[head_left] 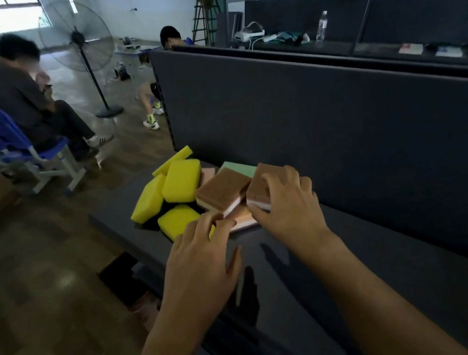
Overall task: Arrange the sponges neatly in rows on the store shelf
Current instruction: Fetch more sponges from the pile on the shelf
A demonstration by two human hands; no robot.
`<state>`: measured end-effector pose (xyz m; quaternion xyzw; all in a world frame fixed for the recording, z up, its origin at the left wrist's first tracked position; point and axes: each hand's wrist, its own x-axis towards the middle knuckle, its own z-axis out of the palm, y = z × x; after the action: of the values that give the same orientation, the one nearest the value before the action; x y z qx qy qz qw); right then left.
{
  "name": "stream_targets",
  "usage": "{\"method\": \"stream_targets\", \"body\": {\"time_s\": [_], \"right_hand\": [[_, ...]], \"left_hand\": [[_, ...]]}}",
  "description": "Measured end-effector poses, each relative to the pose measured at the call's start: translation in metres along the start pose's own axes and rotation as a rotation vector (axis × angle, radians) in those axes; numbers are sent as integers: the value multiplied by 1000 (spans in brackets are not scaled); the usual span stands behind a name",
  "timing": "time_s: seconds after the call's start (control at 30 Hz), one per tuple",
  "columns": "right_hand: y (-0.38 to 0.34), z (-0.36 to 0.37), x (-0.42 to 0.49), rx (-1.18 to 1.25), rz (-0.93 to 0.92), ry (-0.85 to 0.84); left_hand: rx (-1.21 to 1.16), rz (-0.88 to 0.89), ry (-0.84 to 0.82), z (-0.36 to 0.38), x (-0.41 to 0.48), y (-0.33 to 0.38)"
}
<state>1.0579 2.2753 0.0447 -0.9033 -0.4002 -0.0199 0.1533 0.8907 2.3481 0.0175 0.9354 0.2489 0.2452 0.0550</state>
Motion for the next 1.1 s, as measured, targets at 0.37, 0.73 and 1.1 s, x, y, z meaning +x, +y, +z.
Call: {"method": "stream_targets", "body": {"time_s": [0.37,0.73,1.1], "right_hand": [[5,19,7,58,194,7],[3,21,-70,150,429,307],[30,-5,-222,23,817,569]], "left_hand": [[1,57,-125,38,85,-41],[-261,348,-172,28,89,-26],[-565,709,-355,35,32,72]]}}
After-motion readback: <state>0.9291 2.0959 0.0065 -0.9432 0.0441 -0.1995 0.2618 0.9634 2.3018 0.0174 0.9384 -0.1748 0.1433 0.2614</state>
